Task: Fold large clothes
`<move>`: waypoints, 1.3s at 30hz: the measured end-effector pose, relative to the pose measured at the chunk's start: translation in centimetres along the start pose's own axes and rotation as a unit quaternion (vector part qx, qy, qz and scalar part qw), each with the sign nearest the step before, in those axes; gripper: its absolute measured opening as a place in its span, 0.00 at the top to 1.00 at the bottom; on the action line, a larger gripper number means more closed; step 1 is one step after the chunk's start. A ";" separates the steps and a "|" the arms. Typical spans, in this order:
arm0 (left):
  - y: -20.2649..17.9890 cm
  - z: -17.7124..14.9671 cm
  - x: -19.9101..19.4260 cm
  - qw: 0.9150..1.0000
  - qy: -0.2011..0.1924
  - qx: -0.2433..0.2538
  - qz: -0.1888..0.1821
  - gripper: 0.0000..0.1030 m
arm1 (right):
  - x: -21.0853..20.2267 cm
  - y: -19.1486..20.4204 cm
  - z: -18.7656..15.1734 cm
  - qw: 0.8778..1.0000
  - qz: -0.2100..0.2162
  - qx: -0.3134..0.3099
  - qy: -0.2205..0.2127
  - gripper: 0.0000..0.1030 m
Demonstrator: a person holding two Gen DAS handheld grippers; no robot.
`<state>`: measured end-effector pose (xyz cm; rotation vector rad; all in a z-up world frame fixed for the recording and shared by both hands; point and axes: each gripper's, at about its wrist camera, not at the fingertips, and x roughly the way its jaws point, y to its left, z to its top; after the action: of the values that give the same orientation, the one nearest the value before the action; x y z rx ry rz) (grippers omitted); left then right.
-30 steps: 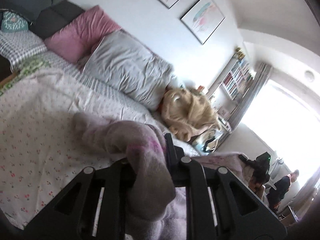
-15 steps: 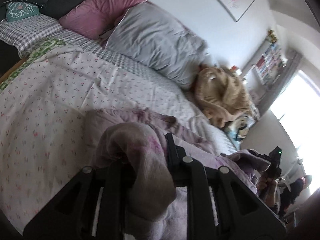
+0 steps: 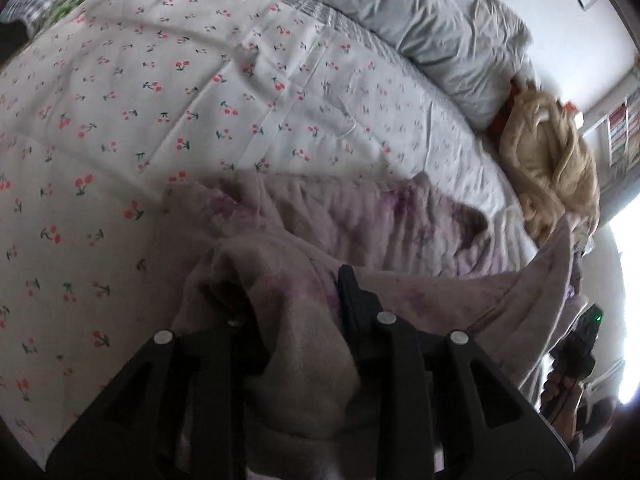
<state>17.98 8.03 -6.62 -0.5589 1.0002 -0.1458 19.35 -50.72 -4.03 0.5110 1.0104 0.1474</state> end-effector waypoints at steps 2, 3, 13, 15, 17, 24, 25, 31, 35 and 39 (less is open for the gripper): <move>-0.2 0.2 -1.5 1.000 0.006 0.004 -0.022 0.59 | -1.0 0.0 0.5 1.000 0.023 -0.003 0.018 0.68; -0.4 0.3 -2.6 0.999 0.009 0.011 -0.037 0.57 | -2.0 -0.2 0.8 0.998 0.050 -0.003 0.025 0.65; 0.8 1.3 -11.4 0.990 -0.085 0.111 -0.033 0.21 | -8.9 -2.6 1.3 0.994 0.086 -0.018 -0.062 0.25; 1.1 1.4 -9.3 0.989 -0.058 0.133 -0.003 0.21 | -6.7 -1.8 1.1 0.997 0.044 -0.058 -0.035 0.25; 1.7 1.5 -6.8 0.990 -0.028 0.140 0.014 0.21 | -4.8 -1.2 0.7 0.996 0.020 -0.086 -0.015 0.25; -1.1 2.7 -0.3 0.985 0.032 0.171 0.004 0.39 | 1.4 2.6 1.5 0.984 -0.064 -0.166 -0.006 0.31; -1.8 3.1 0.0 0.985 0.027 0.168 0.008 0.65 | 1.5 2.9 1.8 0.984 -0.069 -0.165 -0.015 0.50; -4.8 5.2 -5.7 0.980 -0.131 0.151 -0.013 0.87 | -2.7 5.1 3.5 0.972 -0.060 -0.171 -0.149 0.84; -2.5 7.8 -3.8 0.983 -0.145 0.108 0.021 0.86 | -0.8 3.7 5.6 0.975 -0.092 -0.134 -0.153 0.84; -1.0 6.8 4.4 0.986 -0.031 0.119 0.111 0.85 | 6.8 1.6 5.7 0.978 -0.161 -0.118 -0.052 0.81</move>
<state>26.18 8.13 -6.64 -0.2313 0.9608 -0.0477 27.95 -48.88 -6.14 0.1320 0.9456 -0.0483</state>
